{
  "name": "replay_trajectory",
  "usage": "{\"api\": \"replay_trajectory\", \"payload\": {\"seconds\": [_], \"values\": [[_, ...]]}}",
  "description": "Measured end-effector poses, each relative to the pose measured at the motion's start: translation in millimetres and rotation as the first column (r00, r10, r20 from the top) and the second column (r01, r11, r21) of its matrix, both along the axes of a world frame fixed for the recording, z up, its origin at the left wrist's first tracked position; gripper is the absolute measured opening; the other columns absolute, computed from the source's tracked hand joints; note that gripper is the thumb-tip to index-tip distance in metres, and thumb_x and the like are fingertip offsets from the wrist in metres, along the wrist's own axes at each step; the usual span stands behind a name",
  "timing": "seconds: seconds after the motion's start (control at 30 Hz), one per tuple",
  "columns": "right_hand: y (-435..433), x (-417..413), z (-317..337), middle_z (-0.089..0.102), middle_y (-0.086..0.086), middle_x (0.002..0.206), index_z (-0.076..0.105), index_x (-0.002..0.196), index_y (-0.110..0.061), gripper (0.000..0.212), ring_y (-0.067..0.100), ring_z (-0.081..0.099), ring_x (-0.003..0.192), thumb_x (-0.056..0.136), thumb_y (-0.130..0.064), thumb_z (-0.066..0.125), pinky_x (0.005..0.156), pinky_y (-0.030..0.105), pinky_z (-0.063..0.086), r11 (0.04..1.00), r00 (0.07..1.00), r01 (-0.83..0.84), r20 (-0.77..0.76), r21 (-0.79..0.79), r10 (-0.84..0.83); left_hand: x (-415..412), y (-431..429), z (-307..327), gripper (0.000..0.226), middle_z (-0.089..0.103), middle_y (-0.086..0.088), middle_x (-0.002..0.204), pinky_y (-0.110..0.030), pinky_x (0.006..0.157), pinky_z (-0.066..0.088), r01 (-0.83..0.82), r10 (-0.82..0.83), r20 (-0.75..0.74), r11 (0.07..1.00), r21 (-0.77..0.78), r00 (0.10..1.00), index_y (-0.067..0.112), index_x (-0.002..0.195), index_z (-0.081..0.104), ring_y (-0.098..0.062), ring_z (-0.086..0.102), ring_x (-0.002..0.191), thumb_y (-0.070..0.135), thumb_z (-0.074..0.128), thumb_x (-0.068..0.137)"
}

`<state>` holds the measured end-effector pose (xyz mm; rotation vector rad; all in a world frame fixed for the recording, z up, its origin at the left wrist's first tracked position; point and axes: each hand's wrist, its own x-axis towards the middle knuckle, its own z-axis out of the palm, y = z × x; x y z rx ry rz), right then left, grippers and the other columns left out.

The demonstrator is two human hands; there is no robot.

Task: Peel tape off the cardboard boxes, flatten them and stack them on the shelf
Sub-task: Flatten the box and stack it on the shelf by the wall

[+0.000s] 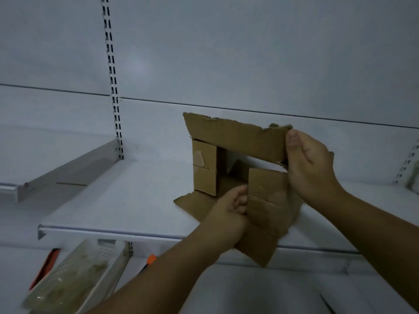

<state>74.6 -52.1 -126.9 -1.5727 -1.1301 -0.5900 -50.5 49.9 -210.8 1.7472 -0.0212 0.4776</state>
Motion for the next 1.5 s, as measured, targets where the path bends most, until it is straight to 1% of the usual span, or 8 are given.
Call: {"api": "replay_trajectory", "payload": {"seconds": [0.27, 0.4, 0.53, 0.7, 0.9, 1.03, 1.27, 1.5], "values": [[-4, 8, -8, 0.053, -0.015, 0.05, 0.046, 0.063, -0.026, 0.038, -0.004, 0.049, 0.049, 0.092, -0.042, 0.028, 0.046, 0.007, 0.033, 0.997, 0.995, -0.067, -0.074, -0.036, 0.065, -24, 3, 3, 0.035, 0.07, 0.021, 0.081, -0.009, 0.075, 0.047, -0.103, 0.067, 0.112, 0.928, 0.358, 0.991, 0.022, 0.076, 0.074, -0.001, 0.064, 0.084, -0.001, 0.049, 0.071], [2, 7, -9, 0.041, -0.011, 0.049, 0.042, 0.06, -0.028, 0.038, -0.004, 0.048, 0.046, 0.094, -0.04, 0.028, 0.043, 0.007, 0.032, 0.999, 0.996, 0.005, -0.087, 0.032, -0.002, -4, 58, 21, 0.054, 0.052, 0.006, 0.129, -0.024, 0.09, 0.044, -0.679, 0.673, 0.105, 0.734, 0.034, 0.732, 0.031, 0.12, 0.049, -0.013, 0.049, 0.117, 0.02, 0.074, 0.074], [9, 5, -10, 0.042, -0.01, 0.05, 0.042, 0.061, -0.029, 0.037, -0.005, 0.049, 0.047, 0.093, -0.042, 0.028, 0.044, 0.006, 0.032, 0.999, 0.993, -0.002, -0.115, 0.04, 0.007, 31, 79, 24, 0.112, 0.017, -0.002, 0.155, -0.043, 0.103, 0.037, -0.578, 0.577, -0.156, 0.815, 0.047, 0.802, 0.037, 0.144, 0.004, -0.028, 0.029, 0.137, 0.047, 0.08, 0.062], [6, 8, -8, 0.057, -0.017, 0.059, 0.049, 0.07, -0.033, 0.037, -0.003, 0.053, 0.059, 0.086, -0.055, 0.023, 0.059, 0.009, 0.037, 0.996, 0.986, -0.05, -0.161, -0.076, 0.037, 28, 82, 26, 0.065, 0.053, -0.003, 0.121, -0.031, 0.067, 0.056, -0.433, 0.429, -0.07, 0.868, -0.243, 0.9, 0.04, 0.137, 0.023, -0.02, 0.061, 0.089, 0.018, 0.053, 0.084], [12, 6, -27, 0.055, -0.011, 0.086, 0.05, 0.079, -0.032, 0.054, -0.006, 0.055, 0.081, 0.079, -0.074, 0.014, 0.083, 0.012, 0.037, 0.887, 0.918, -0.25, -0.386, -0.389, 0.089, -45, 109, 22, 0.054, 0.064, -0.016, 0.115, -0.053, 0.09, 0.049, 0.088, 0.001, 0.106, 0.546, -0.833, 0.994, 0.007, 0.112, 0.063, -0.034, 0.063, 0.1, 0.003, 0.033, 0.067], [23, -11, -45, 0.051, -0.043, 0.074, 0.045, 0.078, -0.044, 0.031, -0.038, 0.036, 0.077, 0.09, -0.049, 0.017, 0.072, -0.008, 0.027, 0.597, 0.943, -0.333, -0.259, -0.73, 0.209, -78, 142, 21, 0.055, 0.054, -0.016, 0.123, -0.042, 0.077, 0.051, -0.192, 0.277, -0.058, 0.487, -0.852, 0.959, 0.012, 0.129, 0.048, -0.032, 0.056, 0.107, 0.009, 0.033, 0.076], [32, -4, -58, 0.03, -0.033, 0.138, 0.055, 0.123, -0.038, 0.063, -0.014, 0.022, 0.131, 0.091, -0.049, 0.002, 0.109, 0.011, 0.008, 0.465, 0.903, -0.398, -0.249, -0.791, 0.35, -51, 150, 51, 0.02, 0.061, 0.002, 0.118, -0.028, 0.075, 0.044, -0.378, 0.478, -0.462, 0.877, 0.296, 0.747, 0.027, 0.105, 0.064, -0.009, 0.056, 0.098, 0.03, 0.059, 0.086], [-18, 31, -63, 0.035, -0.017, 0.146, 0.043, 0.135, -0.042, 0.064, 0.002, 0.032, 0.132, 0.078, -0.071, 0.043, 0.102, 0.018, 0.02, 0.595, 0.994, 0.108, 0.107, -0.797, -0.036, 5, 134, 29, 0.08, 0.056, 0.001, 0.115, -0.03, 0.084, 0.046, -0.021, 0.602, -0.33, 0.499, 0.866, 0.727, 0.028, 0.126, 0.049, -0.015, 0.054, 0.094, 0.073, 0.061, 0.062]]}}
